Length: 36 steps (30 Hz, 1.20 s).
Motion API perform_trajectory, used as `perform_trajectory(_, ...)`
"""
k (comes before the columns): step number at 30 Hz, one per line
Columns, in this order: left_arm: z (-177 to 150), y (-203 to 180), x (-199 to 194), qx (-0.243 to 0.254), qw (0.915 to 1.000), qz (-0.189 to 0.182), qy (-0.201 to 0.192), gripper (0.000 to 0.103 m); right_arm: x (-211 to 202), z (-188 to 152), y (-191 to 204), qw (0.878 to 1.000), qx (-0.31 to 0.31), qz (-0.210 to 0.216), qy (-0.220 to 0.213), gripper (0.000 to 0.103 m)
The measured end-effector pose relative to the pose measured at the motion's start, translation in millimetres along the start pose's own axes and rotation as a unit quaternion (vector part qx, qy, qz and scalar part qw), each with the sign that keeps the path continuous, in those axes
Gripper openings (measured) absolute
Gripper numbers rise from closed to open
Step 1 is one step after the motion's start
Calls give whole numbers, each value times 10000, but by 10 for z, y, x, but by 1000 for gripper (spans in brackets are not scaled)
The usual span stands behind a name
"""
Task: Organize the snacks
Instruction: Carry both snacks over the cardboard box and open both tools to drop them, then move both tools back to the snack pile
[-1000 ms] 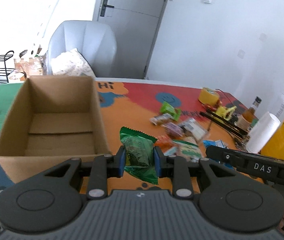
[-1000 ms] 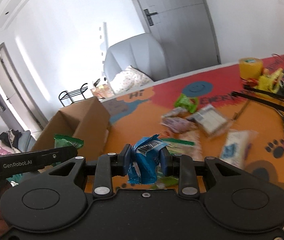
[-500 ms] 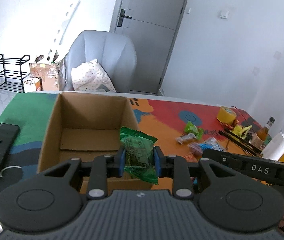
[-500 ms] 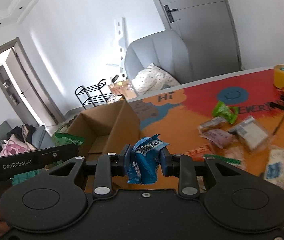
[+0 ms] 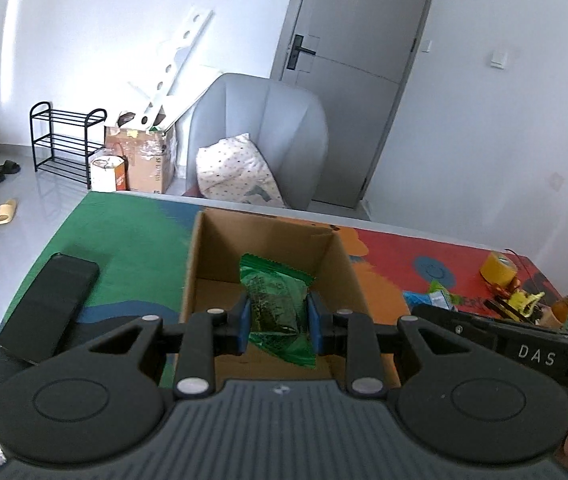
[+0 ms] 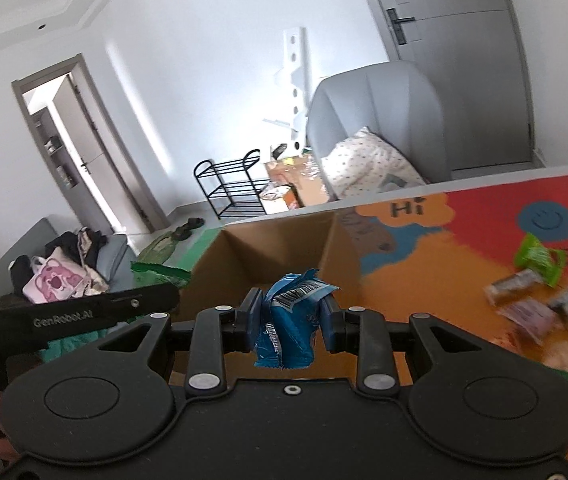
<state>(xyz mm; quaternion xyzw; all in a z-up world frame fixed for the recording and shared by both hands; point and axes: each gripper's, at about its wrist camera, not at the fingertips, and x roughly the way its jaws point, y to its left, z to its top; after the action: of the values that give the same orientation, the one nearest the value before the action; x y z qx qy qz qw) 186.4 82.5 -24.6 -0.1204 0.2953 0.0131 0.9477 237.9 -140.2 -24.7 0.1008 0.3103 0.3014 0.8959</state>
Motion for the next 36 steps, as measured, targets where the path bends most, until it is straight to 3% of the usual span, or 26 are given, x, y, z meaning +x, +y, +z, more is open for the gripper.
perform_trajectory(8,43,117,139,-99,9997,184,155,34,233,33,88,9997,-39,166,147,28)
perform_trajectory(10,39,139,138,-140,9996,176,169,42,274,26,87,9996,-25,208,182,29)
perform_trajectory(12,33,158,118,-153,9995,248,112,57,305,23,100,9995,-10,241,211,28)
perform_trajectory(15,13,182,69,-186,9992,364,32,67,335,20,124,9993,-1,296,238,30)
perform_trajectory(18,1,208,20,-236,9989,401,-47,76,351,39,132,9992,16,315,225,45)
perform_trajectory(20,-13,220,7,-231,9987,452,-98,81,316,44,128,9994,57,279,181,62)
perform_trajectory(29,-87,187,-38,-346,9975,599,115,87,30,-9,8,9999,97,-103,-39,85)
perform_trajectory(32,-115,155,-67,-347,9977,579,102,95,-69,-53,-59,9996,139,-233,-88,94)
perform_trajectory(36,-153,95,-67,-302,9977,585,141,102,-200,-124,-161,9989,197,-379,-170,99)
